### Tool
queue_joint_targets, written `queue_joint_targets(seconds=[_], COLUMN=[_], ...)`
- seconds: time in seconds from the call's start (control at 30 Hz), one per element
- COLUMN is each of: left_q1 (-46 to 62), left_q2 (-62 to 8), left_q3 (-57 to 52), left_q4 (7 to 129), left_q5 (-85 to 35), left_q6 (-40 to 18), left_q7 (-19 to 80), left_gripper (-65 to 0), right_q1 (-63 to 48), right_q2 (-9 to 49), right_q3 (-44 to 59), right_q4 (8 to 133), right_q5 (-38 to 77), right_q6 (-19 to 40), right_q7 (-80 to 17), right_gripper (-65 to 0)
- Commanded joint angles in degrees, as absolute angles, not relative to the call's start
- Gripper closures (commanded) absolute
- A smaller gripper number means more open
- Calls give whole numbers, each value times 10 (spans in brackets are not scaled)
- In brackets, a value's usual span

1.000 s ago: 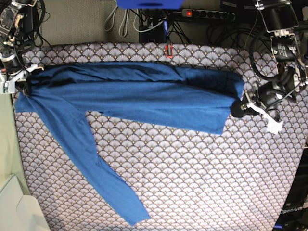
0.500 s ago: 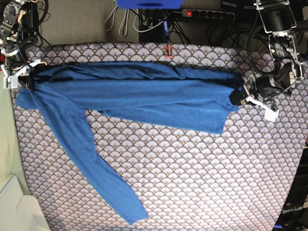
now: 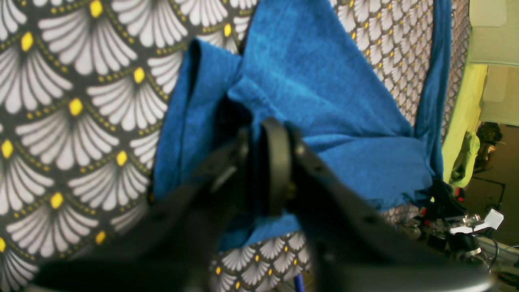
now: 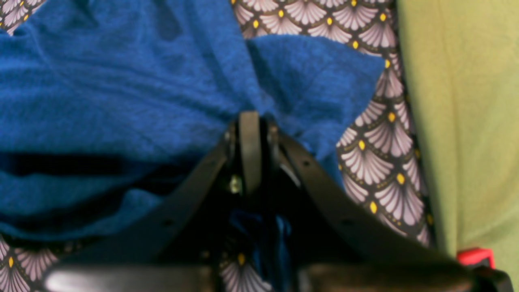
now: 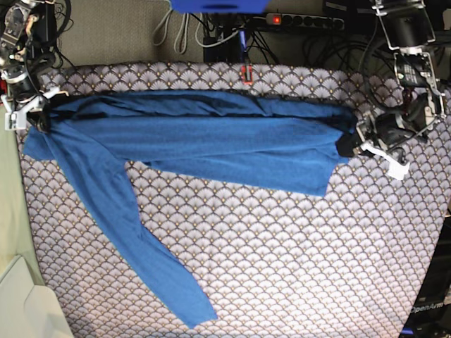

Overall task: Fold the T-shirt properly
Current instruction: 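Tug the folded hem edge with the left gripper to straighten it, then release the shirt and move the right gripper to the sleeve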

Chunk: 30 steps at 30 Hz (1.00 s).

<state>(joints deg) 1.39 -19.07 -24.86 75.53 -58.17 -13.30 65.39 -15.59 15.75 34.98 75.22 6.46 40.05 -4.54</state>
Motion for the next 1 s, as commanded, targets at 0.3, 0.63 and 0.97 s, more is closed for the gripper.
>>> queue_joint_targets(seconds=[0.3,0.63,0.97], left_q1=[5,-14,-29], left_q2=[-202,-202,-202], left_q3=[-255,-256,-256], left_q4=[768,768,766], left_q5=[-601,-601,-597], left_q6=[-135,-135,-135], left_q7=[651,646,646], left_gripper=[-460,-458,-462], right_q1=[-167,-140,-79], right_q2=[169,153,153], right_q3=[355,465,441], right_q4=[764,761,761], right_q5=[73,75,73], right_q6=[400,400,400], right_q7=[-58,-61,-63], right_gripper=[-325,-340,-372])
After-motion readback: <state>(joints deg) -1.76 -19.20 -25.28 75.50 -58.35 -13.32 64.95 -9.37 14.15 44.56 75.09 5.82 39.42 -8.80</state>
